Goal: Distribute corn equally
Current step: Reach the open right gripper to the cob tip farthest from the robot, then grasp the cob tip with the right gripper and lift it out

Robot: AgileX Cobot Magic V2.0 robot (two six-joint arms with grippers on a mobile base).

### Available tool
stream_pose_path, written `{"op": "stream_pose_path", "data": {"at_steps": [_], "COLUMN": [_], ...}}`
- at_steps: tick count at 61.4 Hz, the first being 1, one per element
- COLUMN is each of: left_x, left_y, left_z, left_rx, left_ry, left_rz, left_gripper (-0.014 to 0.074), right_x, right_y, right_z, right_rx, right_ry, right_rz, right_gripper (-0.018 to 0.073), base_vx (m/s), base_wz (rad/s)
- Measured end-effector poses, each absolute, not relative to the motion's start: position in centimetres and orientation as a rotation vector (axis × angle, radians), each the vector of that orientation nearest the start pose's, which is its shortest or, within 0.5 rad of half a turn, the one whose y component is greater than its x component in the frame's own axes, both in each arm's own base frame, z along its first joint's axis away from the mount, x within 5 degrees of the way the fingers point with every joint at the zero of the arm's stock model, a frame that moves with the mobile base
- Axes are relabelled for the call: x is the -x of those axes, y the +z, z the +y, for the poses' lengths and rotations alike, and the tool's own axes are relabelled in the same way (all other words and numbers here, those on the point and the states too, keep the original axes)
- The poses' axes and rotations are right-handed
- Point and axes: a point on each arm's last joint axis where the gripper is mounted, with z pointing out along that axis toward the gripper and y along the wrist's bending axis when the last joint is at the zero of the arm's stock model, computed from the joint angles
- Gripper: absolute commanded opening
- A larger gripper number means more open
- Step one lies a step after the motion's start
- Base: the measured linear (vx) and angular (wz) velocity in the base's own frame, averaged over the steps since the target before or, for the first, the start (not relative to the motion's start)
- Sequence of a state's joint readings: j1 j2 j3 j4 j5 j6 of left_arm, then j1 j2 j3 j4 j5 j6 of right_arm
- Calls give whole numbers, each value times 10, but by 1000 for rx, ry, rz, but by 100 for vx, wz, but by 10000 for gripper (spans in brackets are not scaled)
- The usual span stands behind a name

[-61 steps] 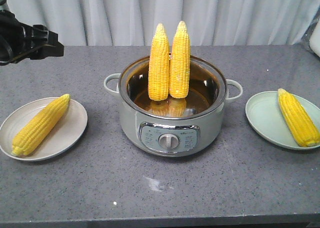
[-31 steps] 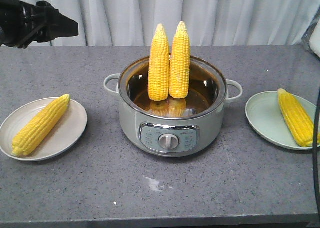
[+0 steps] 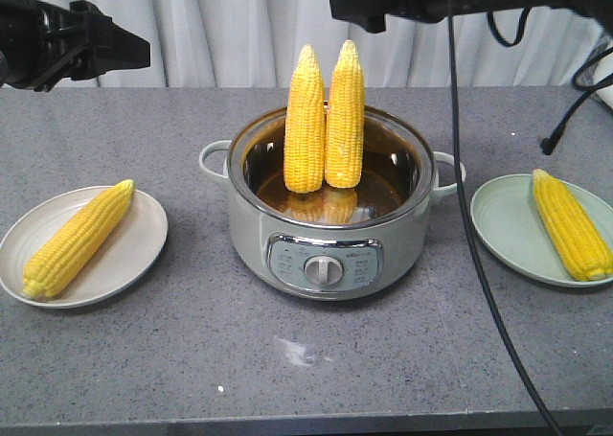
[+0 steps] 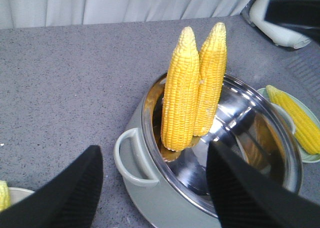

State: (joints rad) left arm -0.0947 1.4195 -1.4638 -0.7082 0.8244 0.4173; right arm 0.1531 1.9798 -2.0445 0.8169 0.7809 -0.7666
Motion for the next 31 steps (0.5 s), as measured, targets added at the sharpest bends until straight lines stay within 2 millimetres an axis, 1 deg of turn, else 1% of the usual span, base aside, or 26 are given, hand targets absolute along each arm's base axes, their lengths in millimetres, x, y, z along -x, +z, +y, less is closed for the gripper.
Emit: {"op": "stream_pose_path", "data": {"at_steps": [14, 25, 31], "left_x": [-304, -304, -304], "left_y": [420, 420, 420], "left_z": [-73, -73, -73], "left_rx": [-282, -283, -283], "left_ry": [-649, -649, -649], "left_rz": [2099, 2099, 2099], "left_gripper": [443, 443, 443], "right_x": [-471, -480, -483], "right_y": [354, 330, 318], "right_z": [120, 122, 124], "right_rx": [586, 592, 604], "right_ry": [582, 611, 629], "right_rz": [1975, 2034, 2066], "right_gripper": [662, 645, 617], "base_vx": [0, 0, 0], "base_wz": [0, 0, 0]}}
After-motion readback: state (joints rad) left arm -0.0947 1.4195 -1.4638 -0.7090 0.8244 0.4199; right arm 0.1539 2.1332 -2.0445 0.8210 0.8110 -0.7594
